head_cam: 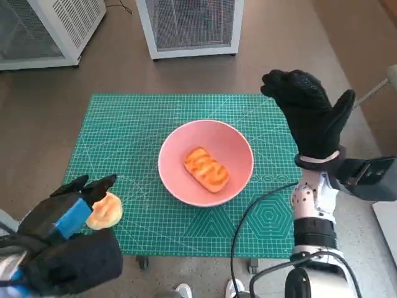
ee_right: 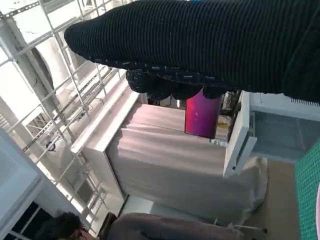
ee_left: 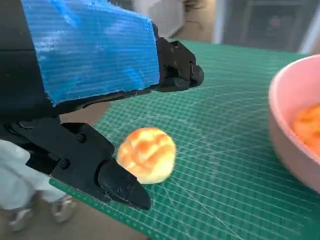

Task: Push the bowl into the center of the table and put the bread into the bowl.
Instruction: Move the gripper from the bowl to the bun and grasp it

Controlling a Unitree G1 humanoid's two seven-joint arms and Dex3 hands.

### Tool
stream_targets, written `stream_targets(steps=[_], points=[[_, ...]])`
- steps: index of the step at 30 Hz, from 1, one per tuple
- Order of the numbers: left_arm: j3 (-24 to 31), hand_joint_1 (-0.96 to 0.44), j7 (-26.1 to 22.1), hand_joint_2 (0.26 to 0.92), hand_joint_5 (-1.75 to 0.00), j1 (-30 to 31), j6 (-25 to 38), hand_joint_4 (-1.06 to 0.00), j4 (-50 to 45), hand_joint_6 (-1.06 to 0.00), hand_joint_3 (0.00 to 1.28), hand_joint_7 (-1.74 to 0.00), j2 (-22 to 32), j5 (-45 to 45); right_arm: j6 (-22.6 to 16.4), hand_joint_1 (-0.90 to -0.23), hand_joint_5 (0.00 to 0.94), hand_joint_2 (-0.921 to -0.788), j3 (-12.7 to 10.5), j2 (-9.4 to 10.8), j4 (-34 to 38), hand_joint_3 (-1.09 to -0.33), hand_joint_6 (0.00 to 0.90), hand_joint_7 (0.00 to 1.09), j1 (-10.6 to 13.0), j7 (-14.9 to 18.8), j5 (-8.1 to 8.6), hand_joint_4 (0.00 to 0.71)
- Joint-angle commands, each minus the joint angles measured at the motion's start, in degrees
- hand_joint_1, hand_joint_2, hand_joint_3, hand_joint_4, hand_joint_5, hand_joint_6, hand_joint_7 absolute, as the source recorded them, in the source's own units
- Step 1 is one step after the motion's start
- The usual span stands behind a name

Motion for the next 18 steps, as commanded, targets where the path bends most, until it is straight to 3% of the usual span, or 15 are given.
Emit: stream_targets(steps=[1, 18], points=[[-2.4, -0.1, 2.4, 0.719, 0.0, -0.4, -1.1, -0.09, 4.6, -0.21, 0.0, 0.0, -2.5, 5.3, 0.3, -0.418, 0.004, -0.921, -0.2, -0.4, 0.3, -0.455, 0.707, 0.01, 0.7, 0.3, 0.09, 0.539], [-2.8, -0.04, 12.7, 0.75, -0.01, -1.9, -3.5, -0.13, 19.7, -0.27, 0.01, -0.02, -7.5, 7.5, 0.6, -0.415, 0.003, -0.921, 0.2, -0.6, -1.2, -0.464, 0.708, 0.01, 1.6, -0.2, -0.52, 0.541]])
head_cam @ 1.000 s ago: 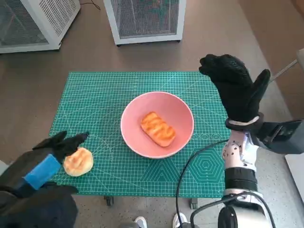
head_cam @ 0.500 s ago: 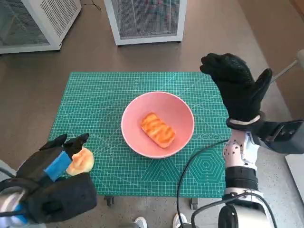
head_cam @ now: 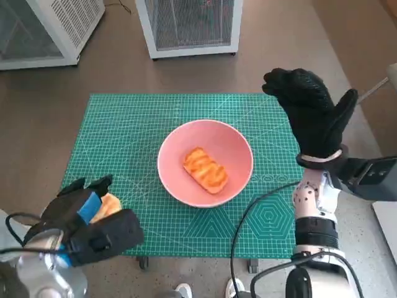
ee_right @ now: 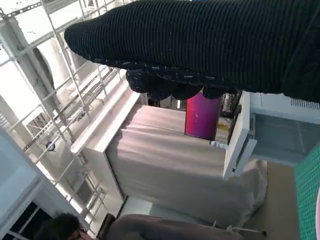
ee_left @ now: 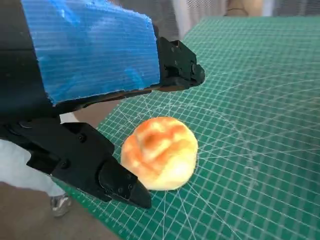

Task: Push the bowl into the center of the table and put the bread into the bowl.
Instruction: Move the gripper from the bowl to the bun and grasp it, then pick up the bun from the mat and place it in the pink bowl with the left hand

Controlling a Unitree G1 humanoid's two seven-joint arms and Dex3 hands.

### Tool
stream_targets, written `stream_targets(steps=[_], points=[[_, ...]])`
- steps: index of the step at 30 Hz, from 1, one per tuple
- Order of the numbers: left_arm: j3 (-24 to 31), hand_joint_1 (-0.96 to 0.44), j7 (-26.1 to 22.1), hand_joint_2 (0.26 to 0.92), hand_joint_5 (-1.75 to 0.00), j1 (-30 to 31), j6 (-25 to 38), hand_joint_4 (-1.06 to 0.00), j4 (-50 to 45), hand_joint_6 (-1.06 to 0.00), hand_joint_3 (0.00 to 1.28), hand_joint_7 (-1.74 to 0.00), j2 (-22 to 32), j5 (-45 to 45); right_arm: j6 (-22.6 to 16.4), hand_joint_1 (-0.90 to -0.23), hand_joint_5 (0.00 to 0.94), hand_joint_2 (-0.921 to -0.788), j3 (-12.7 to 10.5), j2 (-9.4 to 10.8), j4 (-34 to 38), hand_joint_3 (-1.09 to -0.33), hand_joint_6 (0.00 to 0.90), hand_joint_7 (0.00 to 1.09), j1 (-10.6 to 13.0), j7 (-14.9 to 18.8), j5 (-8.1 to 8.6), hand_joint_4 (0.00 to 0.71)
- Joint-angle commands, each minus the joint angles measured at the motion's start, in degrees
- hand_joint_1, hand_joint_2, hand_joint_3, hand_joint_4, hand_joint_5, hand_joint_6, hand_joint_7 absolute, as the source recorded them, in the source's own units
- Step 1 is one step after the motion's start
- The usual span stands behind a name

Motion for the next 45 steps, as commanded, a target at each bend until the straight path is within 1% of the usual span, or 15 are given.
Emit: stream_targets(steps=[1, 11, 16, 18, 19, 20, 21, 24, 25, 26, 27, 30, 34, 39, 45], points=[[0.4, -0.03, 3.1, 0.754, -0.01, -0.8, -0.5, -0.13, 3.4, -0.27, 0.02, -0.02, -0.8, -0.9, 0.6, -0.415, 0.003, -0.921, 0.2, -0.4, -0.2, -0.464, 0.708, 0.01, 1.5, -0.3, -0.35, 0.541], [0.0, 0.01, 9.3, 0.795, -0.02, -1.6, -1.8, -0.19, 10.4, -0.35, 0.03, -0.03, -0.8, -4.3, 0.6, -0.414, 0.0, -0.921, 0.5, -0.3, -0.7, -0.467, 0.709, 0.01, 2.0, -0.8, -0.61, 0.536], [-0.5, 0.06, 11.3, 0.831, -0.02, -2.6, -2.5, -0.29, 14.1, -0.47, 0.05, -0.05, -0.1, -5.9, 0.9, -0.413, 0.0, -0.921, 0.6, -0.4, -0.8, -0.468, 0.713, 0.01, 2.2, -1.2, -0.6, 0.536], [-0.5, 0.09, 11.9, 0.855, -0.02, -2.9, -2.8, -0.37, 15.0, -0.55, 0.06, -0.05, 0.2, -6.5, 1.0, -0.413, 0.0, -0.921, 0.6, -0.4, -1.0, -0.468, 0.716, 0.01, 2.3, -1.2, -0.53, 0.536], [-0.5, 0.11, 12.1, 0.868, -0.04, -3.1, -2.9, -0.43, 15.3, -0.59, 0.07, -0.06, 0.3, -6.8, 1.0, -0.413, 0.0, -0.921, 0.6, -0.4, -1.1, -0.468, 0.717, 0.01, 2.3, -1.3, -0.49, 0.537], [-0.4, 0.11, 12.5, 0.873, -0.04, -3.2, -3.2, -0.45, 15.6, -0.61, 0.07, -0.06, 0.5, -7.3, 1.0, -0.413, 0.001, -0.921, 0.6, -0.4, -1.2, -0.469, 0.717, 0.01, 2.4, -1.3, -0.48, 0.537], [-0.4, 0.12, 12.8, 0.884, -0.06, -3.3, -3.4, -0.54, 15.8, -0.66, 0.08, -0.08, 0.7, -7.7, 1.0, -0.413, 0.001, -0.921, 0.6, -0.4, -1.2, -0.469, 0.717, 0.01, 2.4, -1.4, -0.47, 0.537], [-0.1, 0.14, 14.2, 0.899, -0.1, -3.1, -4.7, -0.74, 16.4, -0.77, 0.09, -0.11, 1.8, -9.0, 0.9, -0.412, 0.001, -0.921, 0.7, -0.2, -1.8, -0.47, 0.718, 0.01, 2.8, -1.6, -0.54, 0.537], [-0.1, 0.11, 14.5, 0.904, -0.31, -3.0, -5.0, -0.73, 16.4, -0.74, 0.09, -0.34, 2.0, -9.3, 0.9, -0.412, 0.0, -0.921, 0.8, -0.2, -2.0, -0.47, 0.718, 0.01, 2.9, -1.6, -0.56, 0.537], [-0.1, 0.07, 15.0, 0.91, -0.64, -2.8, -5.4, -0.68, 16.3, -0.65, 0.11, -0.69, 2.3, -9.6, 0.8, -0.412, 0.0, -0.921, 0.8, -0.1, -2.0, -0.471, 0.718, 0.01, 3.0, -1.7, -0.59, 0.537], [-0.1, 0.05, 15.3, 0.914, -0.85, -2.7, -5.7, -0.66, 16.2, -0.61, 0.12, -0.9, 2.6, -9.9, 0.8, -0.412, 0.001, -0.921, 0.9, -0.1, -2.1, -0.471, 0.718, 0.01, 3.1, -1.7, -0.62, 0.537], [0.1, 0.02, 16.8, 0.918, -1.1, -2.2, -6.8, -0.64, 16.2, -0.58, 0.12, -1.12, 3.4, -11.0, 0.6, -0.41, 0.0, -0.921, 1.0, -0.1, -2.4, -0.473, 0.718, 0.01, 3.3, -1.9, -0.71, 0.537], [0.5, 0.01, 18.3, 0.92, -1.22, -1.7, -7.8, -0.64, 15.2, -0.6, 0.11, -1.15, 4.2, -12.6, 0.4, -0.406, 0.0, -0.921, 1.1, 0.0, -2.4, -0.475, 0.718, 0.01, 3.4, -2.1, -0.81, 0.535], [1.5, 0.0, 19.2, 0.92, -1.23, -1.4, -8.3, -0.67, 12.8, -0.63, 0.08, -1.11, 4.8, -14.4, 0.1, -0.405, 0.001, -0.921, 1.2, 0.0, -2.2, -0.479, 0.717, 0.01, 3.5, -2.2, -0.98, 0.536], [2.5, 0.0, 19.0, 0.92, -1.21, -1.9, -8.2, -0.7, 9.1, -0.64, 0.06, -1.09, 5.3, -15.5, -0.2, -0.408, 0.001, -0.921, 1.3, -0.1, -1.8, -0.481, 0.718, 0.01, 3.5, -2.3, -1.11, 0.537]])
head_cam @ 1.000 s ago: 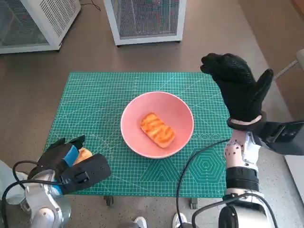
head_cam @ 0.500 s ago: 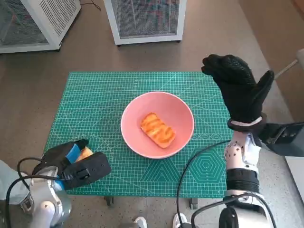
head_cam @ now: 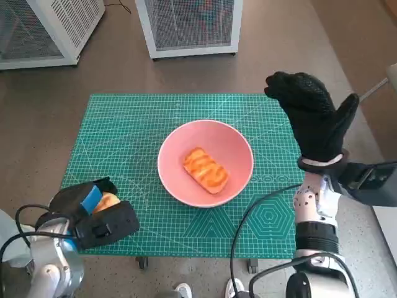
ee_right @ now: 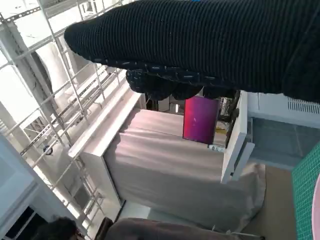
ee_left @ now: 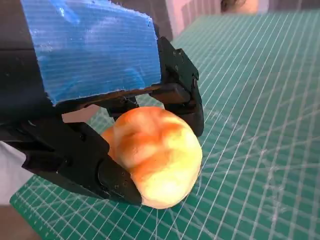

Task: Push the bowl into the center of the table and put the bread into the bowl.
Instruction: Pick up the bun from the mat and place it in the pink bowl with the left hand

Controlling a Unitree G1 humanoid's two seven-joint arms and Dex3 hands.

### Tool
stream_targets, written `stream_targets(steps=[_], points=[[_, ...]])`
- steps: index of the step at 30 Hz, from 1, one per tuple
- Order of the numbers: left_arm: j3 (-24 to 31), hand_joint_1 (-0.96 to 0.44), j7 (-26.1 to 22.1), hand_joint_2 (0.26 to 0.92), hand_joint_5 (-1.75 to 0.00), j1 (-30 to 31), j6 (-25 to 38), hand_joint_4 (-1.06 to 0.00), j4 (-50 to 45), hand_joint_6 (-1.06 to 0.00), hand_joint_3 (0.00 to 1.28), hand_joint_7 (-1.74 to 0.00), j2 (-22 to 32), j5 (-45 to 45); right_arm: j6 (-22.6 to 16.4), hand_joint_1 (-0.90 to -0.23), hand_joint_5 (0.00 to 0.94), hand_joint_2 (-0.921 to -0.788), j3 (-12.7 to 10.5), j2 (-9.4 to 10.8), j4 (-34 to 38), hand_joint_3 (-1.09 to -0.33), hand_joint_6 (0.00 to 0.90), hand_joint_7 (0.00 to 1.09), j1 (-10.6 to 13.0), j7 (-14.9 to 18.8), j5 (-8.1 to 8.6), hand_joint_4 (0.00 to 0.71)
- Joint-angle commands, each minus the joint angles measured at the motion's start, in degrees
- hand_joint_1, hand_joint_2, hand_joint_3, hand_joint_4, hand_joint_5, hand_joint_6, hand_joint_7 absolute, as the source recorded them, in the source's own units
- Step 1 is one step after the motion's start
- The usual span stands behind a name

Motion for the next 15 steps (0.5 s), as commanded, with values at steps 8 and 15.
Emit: stream_targets(steps=[8, 15], points=[[1.7, 0.0, -2.4, 0.92, -1.14, -4.0, 0.7, -0.72, -10.6, -0.64, 0.05, -1.14, 1.7, -0.3, -0.6, -0.413, 0.006, -0.921, 0.3, -0.2, 1.0, -0.488, 0.718, 0.01, 1.5, -0.3, -0.96, 0.548], [1.1, 0.0, -4.7, 0.919, -1.09, -7.9, 1.0, -0.75, -15.7, -0.65, 0.03, -1.15, 1.2, 1.1, -0.9, -0.414, 0.008, -0.921, 0.3, -0.2, 1.3, -0.494, 0.717, 0.01, 1.4, -0.1, -0.83, 0.556]])
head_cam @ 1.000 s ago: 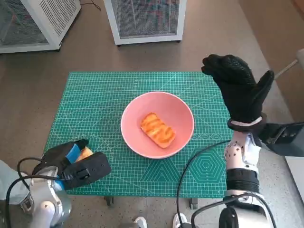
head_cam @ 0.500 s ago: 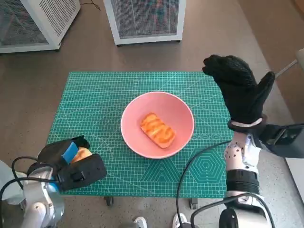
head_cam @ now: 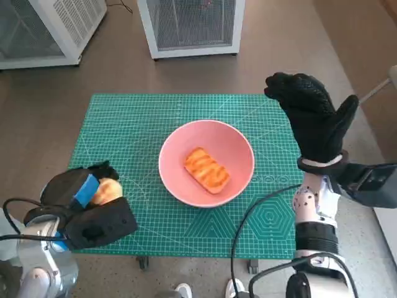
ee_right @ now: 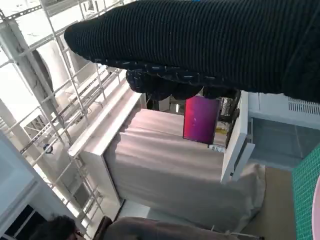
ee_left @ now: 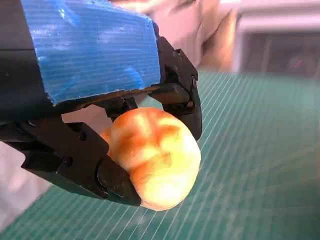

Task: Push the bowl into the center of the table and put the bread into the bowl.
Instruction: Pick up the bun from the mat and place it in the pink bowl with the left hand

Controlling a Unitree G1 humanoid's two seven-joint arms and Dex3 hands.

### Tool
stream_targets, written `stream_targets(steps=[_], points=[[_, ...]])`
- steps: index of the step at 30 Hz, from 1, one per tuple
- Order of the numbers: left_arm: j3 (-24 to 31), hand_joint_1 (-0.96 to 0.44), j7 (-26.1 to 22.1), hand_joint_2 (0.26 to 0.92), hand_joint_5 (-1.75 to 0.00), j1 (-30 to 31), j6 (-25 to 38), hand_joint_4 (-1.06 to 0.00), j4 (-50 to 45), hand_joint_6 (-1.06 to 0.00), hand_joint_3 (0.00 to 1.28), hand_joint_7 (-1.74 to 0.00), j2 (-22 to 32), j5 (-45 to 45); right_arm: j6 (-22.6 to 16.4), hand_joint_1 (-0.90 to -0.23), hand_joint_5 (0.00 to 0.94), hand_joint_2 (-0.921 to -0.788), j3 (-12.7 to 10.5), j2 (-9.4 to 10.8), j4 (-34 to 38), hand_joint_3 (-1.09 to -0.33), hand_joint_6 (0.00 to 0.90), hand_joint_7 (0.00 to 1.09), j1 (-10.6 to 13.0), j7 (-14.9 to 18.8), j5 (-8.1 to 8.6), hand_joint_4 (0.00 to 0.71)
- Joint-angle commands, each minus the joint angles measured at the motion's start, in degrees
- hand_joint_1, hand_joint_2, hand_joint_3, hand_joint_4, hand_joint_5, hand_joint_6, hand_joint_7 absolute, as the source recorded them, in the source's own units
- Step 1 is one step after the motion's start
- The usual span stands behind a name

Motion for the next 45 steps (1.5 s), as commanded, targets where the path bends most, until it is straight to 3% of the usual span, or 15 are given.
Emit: stream_targets(steps=[1, 4, 9, 20, 26, 36, 45], points=[[-0.1, 0.0, -1.3, 0.919, -1.09, -2.2, 0.3, -0.75, -2.7, -0.66, 0.03, -1.15, 0.2, 1.3, -0.1, -0.414, 0.008, -0.921, 0.1, -0.2, 0.9, -0.495, 0.717, 0.01, 1.4, -0.1, -0.75, 0.556], [-0.1, 0.0, -1.6, 0.919, -1.08, -2.3, 0.3, -0.75, -2.8, -0.66, 0.03, -1.14, 0.0, 1.6, -0.1, -0.414, 0.008, -0.921, 0.2, -0.2, 0.9, -0.496, 0.716, 0.01, 1.4, -0.1, -0.73, 0.557], [-4.7, 0.0, 3.1, 0.912, -1.04, -12.6, -4.6, -0.79, -4.8, -0.67, 0.02, -1.13, -3.2, 0.9, -0.7, -0.417, 0.011, -0.921, -0.2, -0.2, 2.2, -0.496, 0.716, 0.01, 1.2, 0.8, -0.39, 0.567], [-11.6, 0.0, 7.6, 0.908, -1.1, -21.5, -11.1, -0.81, 2.3, -0.68, 0.02, -1.04, -8.7, -0.7, -1.0, -0.428, 0.011, -0.921, -0.8, -0.3, 2.5, -0.493, 0.718, 0.01, 1.6, 1.7, 0.15, 0.574], [-13.9, 0.0, 7.7, 0.904, -1.16, -25.4, -13.9, -0.79, 7.1, -0.71, 0.03, -0.97, -10.1, -2.5, -0.7, -0.431, 0.011, -0.921, -0.9, -0.4, 1.8, -0.494, 0.72, 0.01, 2.1, 1.7, 0.41, 0.58], [-16.3, 0.0, 10.2, 0.9, -1.25, -28.2, -17.7, -0.76, 14.2, -0.74, 0.04, -0.88, -11.4, -4.3, -0.6, -0.431, 0.01, -0.921, -0.7, -0.1, -0.3, -0.499, 0.719, 0.01, 3.7, 1.0, 0.36, 0.585], [-17.6, 0.0, 10.5, 0.906, -1.24, -27.5, -17.3, -0.75, 17.3, -0.7, 0.05, -0.95, -12.4, -4.7, -0.6, -0.43, 0.011, -0.921, -0.5, 0.2, -1.7, -0.503, 0.718, 0.01, 4.7, 0.0, 0.06, 0.592]])
